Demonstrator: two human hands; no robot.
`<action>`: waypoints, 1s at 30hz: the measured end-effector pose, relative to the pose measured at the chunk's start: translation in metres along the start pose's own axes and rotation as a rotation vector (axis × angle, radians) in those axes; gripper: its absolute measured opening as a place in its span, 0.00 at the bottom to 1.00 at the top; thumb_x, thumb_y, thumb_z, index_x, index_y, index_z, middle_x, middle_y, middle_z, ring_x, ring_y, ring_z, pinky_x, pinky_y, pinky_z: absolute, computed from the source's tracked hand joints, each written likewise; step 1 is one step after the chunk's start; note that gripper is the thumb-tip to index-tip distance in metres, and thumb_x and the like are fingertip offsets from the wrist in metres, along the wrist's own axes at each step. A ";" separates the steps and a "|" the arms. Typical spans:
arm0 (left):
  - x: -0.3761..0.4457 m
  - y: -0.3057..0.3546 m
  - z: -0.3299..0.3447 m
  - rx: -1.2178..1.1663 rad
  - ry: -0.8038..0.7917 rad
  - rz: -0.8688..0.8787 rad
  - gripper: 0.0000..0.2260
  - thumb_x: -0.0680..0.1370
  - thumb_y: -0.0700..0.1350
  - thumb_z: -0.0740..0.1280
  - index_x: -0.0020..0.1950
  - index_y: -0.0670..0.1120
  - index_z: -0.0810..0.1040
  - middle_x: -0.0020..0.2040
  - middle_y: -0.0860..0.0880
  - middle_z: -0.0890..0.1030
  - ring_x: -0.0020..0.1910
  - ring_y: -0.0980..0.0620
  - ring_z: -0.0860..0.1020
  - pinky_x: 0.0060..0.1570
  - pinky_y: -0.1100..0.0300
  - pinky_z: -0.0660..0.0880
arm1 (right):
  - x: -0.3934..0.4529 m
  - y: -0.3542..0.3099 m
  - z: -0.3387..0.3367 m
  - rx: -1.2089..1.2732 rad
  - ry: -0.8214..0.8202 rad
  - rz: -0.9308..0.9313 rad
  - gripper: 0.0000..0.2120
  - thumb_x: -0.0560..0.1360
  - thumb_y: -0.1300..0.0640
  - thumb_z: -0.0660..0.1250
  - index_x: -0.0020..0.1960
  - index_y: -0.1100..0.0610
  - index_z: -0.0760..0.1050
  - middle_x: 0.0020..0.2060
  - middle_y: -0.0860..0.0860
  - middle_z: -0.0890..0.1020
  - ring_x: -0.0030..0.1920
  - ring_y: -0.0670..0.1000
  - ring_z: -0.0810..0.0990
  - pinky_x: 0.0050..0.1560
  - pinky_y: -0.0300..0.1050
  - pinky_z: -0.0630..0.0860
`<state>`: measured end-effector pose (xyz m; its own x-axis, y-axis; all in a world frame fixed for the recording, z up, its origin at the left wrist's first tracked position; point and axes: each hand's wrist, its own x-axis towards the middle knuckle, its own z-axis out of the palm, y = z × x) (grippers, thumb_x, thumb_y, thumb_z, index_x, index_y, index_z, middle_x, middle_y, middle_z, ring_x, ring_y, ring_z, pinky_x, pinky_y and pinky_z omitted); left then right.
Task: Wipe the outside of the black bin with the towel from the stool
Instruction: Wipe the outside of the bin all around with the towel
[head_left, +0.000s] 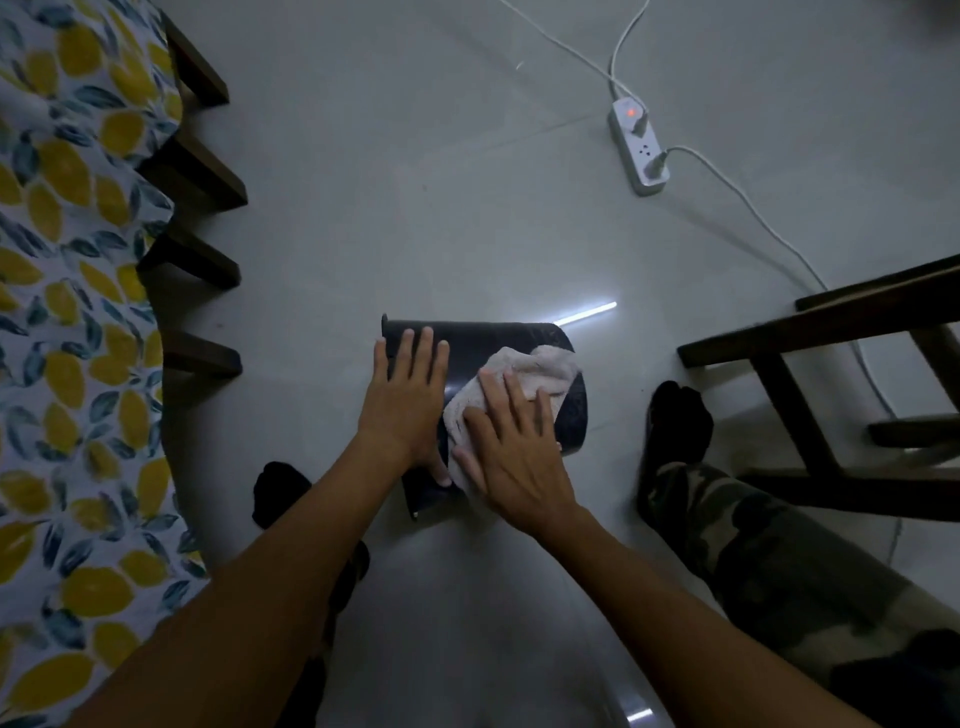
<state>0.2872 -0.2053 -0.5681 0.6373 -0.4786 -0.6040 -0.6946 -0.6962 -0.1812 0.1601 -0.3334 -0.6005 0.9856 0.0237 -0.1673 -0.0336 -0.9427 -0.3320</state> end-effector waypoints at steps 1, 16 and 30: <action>0.001 0.000 0.002 0.004 0.011 0.002 0.75 0.54 0.78 0.73 0.81 0.39 0.34 0.81 0.36 0.37 0.81 0.35 0.39 0.76 0.33 0.38 | 0.006 0.002 0.005 0.012 0.009 -0.012 0.25 0.83 0.40 0.55 0.73 0.55 0.68 0.82 0.59 0.57 0.82 0.63 0.52 0.77 0.70 0.55; 0.013 -0.005 -0.007 0.015 -0.010 0.011 0.78 0.51 0.81 0.70 0.80 0.37 0.35 0.81 0.33 0.38 0.81 0.35 0.39 0.78 0.37 0.40 | 0.051 0.055 0.009 0.194 0.126 0.310 0.32 0.81 0.47 0.50 0.83 0.56 0.52 0.83 0.53 0.54 0.83 0.53 0.51 0.81 0.60 0.50; 0.014 -0.004 -0.002 0.040 0.007 0.011 0.77 0.51 0.83 0.66 0.80 0.36 0.35 0.81 0.32 0.38 0.81 0.35 0.40 0.77 0.36 0.41 | 0.022 0.022 0.032 0.009 0.038 -0.089 0.30 0.86 0.46 0.52 0.84 0.56 0.49 0.84 0.54 0.47 0.83 0.55 0.44 0.80 0.61 0.52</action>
<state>0.3001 -0.2103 -0.5741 0.6320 -0.4897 -0.6007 -0.7139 -0.6694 -0.2054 0.1760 -0.3431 -0.6408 0.9903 0.0947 -0.1013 0.0533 -0.9343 -0.3524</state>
